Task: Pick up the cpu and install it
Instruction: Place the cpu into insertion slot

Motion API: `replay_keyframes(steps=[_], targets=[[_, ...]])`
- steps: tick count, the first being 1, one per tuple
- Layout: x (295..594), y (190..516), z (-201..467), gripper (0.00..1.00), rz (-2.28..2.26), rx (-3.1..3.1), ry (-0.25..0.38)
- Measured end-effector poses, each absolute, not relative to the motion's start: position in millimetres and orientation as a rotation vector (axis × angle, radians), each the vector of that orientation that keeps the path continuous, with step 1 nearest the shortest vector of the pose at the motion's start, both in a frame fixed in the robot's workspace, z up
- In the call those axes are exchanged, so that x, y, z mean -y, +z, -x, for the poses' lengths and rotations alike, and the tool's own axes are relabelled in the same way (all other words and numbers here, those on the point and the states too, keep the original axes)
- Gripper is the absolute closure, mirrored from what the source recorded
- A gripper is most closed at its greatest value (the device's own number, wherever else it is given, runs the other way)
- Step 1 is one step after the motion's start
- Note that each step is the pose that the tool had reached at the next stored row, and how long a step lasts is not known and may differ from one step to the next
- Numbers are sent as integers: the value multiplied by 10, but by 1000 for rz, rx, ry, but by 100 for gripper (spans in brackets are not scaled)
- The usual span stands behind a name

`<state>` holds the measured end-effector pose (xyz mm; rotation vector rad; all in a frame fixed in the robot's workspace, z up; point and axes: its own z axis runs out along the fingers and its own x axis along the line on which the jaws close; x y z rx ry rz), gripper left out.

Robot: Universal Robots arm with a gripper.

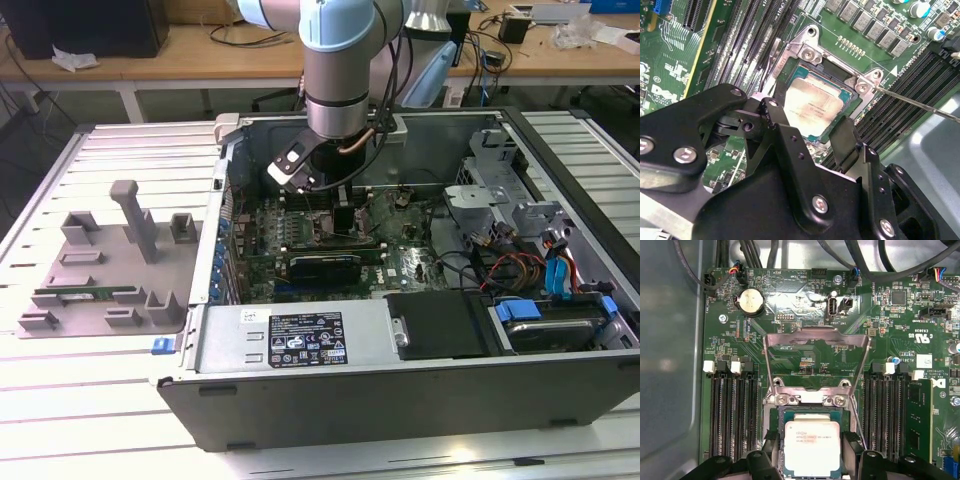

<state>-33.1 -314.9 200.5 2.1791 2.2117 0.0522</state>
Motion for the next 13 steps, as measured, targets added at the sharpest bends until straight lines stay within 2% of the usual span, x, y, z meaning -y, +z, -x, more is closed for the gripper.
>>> replay_keyframes(steps=[3,4,13], targets=[[3149,2005,331,40,-2179,-2212,52],[3149,2004,331,47,-2179,-2212,52],[3149,2001,329,47,-2179,-2212,52]])
